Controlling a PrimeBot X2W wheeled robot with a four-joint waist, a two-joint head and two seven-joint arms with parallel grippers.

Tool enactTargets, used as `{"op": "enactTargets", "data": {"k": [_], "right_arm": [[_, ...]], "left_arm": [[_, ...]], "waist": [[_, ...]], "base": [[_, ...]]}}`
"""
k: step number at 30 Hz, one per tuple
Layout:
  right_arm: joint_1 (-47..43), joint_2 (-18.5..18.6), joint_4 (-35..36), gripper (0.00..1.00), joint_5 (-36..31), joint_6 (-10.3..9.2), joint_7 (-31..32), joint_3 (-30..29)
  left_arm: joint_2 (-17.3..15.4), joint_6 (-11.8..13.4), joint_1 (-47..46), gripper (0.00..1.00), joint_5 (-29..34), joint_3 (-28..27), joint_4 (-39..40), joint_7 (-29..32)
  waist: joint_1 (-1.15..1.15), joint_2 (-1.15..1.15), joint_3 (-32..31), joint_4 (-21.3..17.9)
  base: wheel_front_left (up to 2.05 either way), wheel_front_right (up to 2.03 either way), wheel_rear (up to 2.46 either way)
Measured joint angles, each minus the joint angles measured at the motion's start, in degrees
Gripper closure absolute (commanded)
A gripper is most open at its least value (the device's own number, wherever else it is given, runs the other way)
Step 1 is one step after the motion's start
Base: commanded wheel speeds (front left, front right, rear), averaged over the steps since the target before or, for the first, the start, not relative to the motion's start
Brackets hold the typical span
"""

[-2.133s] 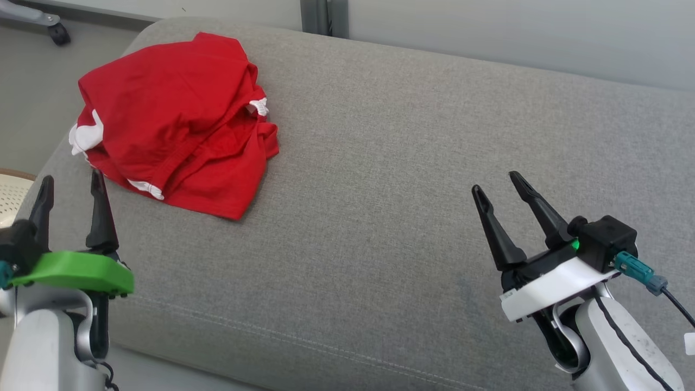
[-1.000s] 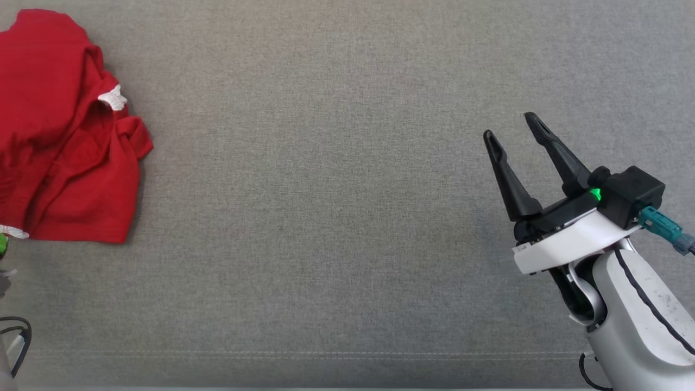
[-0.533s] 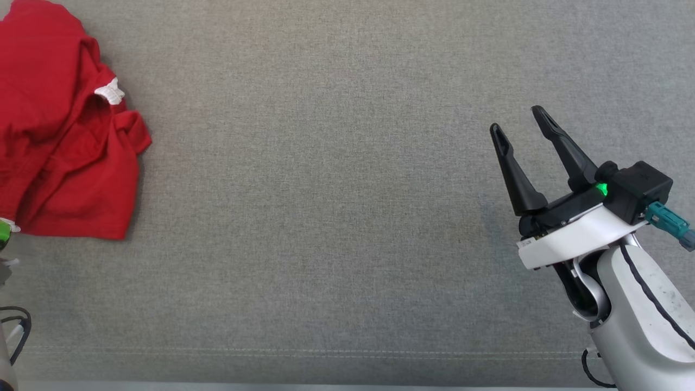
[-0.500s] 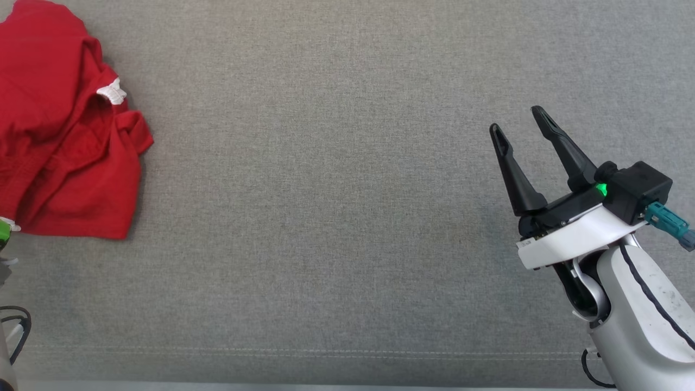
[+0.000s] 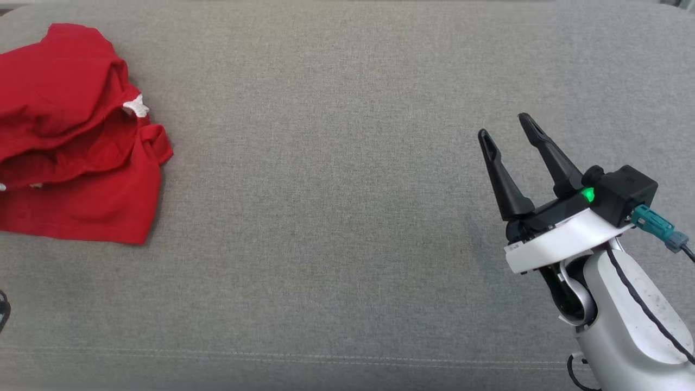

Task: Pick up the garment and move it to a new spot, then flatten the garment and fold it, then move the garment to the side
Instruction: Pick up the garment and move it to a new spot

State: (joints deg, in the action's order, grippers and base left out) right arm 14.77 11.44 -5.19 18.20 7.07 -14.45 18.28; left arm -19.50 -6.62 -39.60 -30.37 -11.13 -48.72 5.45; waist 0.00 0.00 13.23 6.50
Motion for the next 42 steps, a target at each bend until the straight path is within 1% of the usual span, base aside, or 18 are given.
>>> {"op": "enactTargets", "data": {"k": [2,6,11,16,19,23,27,32,34,39,42], "right_arm": [[-0.07,-0.52,-0.30,0.00,0.04,0.00,-0.07,-0.10],[-0.44,-1.44,-0.87,0.00,0.55,0.00,-0.13,-0.04],[-1.32,-2.61,-1.38,0.00,0.64,0.00,-0.13,0.67],[-1.53,-3.36,-1.93,0.00,1.24,0.00,-0.13,0.89],[-2.32,-3.57,-2.56,0.00,1.53,0.00,-0.13,0.97],[-2.70,-4.16,-2.92,0.00,1.54,0.00,-0.13,1.36],[-3.09,-4.24,-3.13,0.00,1.55,0.00,-0.13,1.94],[-3.58,-4.24,-3.20,0.00,1.55,0.00,-0.13,2.02],[-3.58,-4.23,-3.20,0.00,1.56,0.00,-0.13,1.92],[-3.59,-4.17,-3.21,0.00,1.83,0.00,-0.13,1.65],[-3.58,-4.27,-3.20,0.00,2.02,0.00,-0.13,1.80]], "left_arm": [[-0.16,-0.46,-1.20,1.00,0.00,0.77,1.38,-0.55],[0.02,-0.51,-3.71,1.00,-0.04,2.58,4.21,-2.10],[1.35,-0.51,-5.70,1.00,-1.14,5.54,7.73,-2.72],[3.98,-0.51,-6.69,1.00,-4.45,11.67,12.83,-2.41],[4.20,-0.51,-6.81,1.00,-4.63,16.04,15.10,-1.72],[4.86,-0.51,-6.88,1.00,-6.11,20.42,18.23,-0.85],[7.61,-0.51,-7.07,1.00,-9.47,24.12,21.51,0.65],[11.06,-0.51,-7.02,1.00,-15.18,26.07,24.38,1.79],[12.44,-0.51,-6.56,1.00,-16.24,27.04,25.21,2.14],[16.12,-0.51,-3.15,1.00,-18.95,27.97,24.84,1.63],[17.45,-0.51,0.20,1.00,-19.41,28.39,22.67,0.93]], "waist": [[0.00,0.00,-0.87,-0.04],[0.00,0.00,-2.66,-0.30],[0.00,0.00,-4.80,-1.12],[0.00,0.00,-6.67,-2.69],[0.00,0.00,-7.76,-3.86],[0.00,0.00,-9.12,-5.74],[0.00,0.00,-10.35,-7.89],[0.00,0.00,-11.46,-10.89],[0.00,0.00,-11.76,-12.09],[0.00,0.00,-12.15,-14.81],[0.00,0.00,-12.17,-16.30]], "base": [[0.00,0.00,0.00],[0.00,0.00,0.00],[0.00,0.00,0.00],[0.00,0.00,0.00],[0.00,0.00,0.00],[0.00,0.00,0.00],[0.00,0.00,0.00],[0.00,0.00,0.00],[0.00,0.00,0.00],[0.00,0.00,0.00],[0.00,0.00,0.00]]}}
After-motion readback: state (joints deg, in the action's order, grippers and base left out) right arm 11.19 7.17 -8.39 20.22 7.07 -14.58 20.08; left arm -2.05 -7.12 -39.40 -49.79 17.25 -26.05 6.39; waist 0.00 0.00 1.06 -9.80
